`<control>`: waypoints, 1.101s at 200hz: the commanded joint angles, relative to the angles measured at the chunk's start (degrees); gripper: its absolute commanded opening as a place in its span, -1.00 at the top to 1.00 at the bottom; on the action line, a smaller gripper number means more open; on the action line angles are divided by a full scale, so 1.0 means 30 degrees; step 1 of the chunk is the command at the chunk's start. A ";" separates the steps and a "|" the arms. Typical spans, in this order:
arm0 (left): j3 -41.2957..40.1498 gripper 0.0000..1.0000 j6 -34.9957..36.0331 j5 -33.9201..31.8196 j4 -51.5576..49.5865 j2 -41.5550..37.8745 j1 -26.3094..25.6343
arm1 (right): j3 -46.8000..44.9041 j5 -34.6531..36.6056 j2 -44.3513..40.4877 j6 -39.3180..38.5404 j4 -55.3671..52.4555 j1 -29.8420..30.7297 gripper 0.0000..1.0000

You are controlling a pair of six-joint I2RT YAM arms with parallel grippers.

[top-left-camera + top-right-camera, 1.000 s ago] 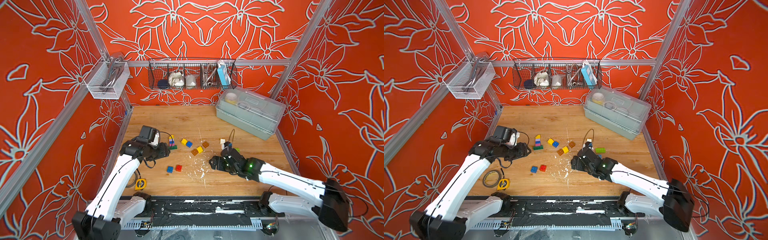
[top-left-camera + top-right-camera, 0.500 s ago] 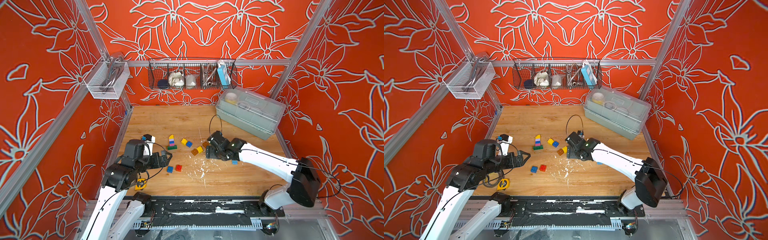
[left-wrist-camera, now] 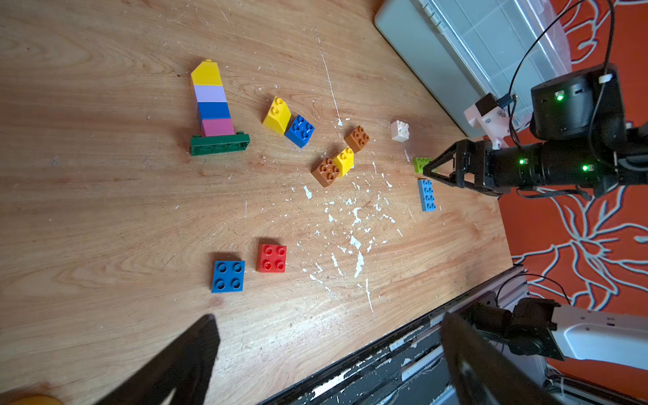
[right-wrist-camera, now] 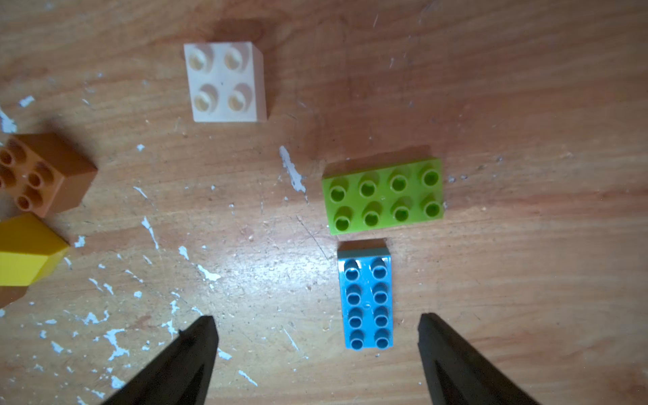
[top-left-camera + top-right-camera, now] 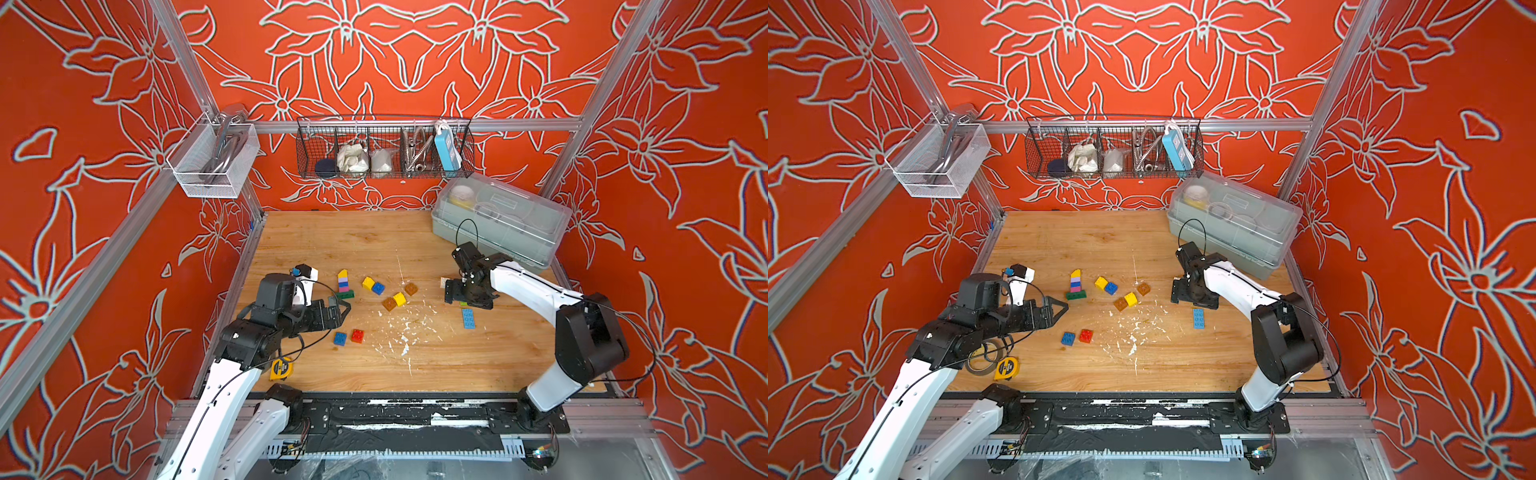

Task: Assemble the number 1 with lego
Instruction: Move the lego brick at the center of the board.

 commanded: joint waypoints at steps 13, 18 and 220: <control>-0.0081 -0.97 0.0020 0.0000 0.0399 0.0059 0.0043 | -0.2418 -0.0951 -0.0824 -0.0103 0.1065 0.0117 -0.89; -0.0085 -0.97 0.0031 -0.0003 0.0399 0.0133 0.0043 | -0.2606 -0.1032 -0.0870 -0.0200 0.1415 0.0091 -0.89; -0.0025 -0.97 -0.0080 -0.0827 0.0077 0.0357 0.0043 | -0.3102 -0.1084 -0.0460 -0.1218 0.3074 0.5022 0.24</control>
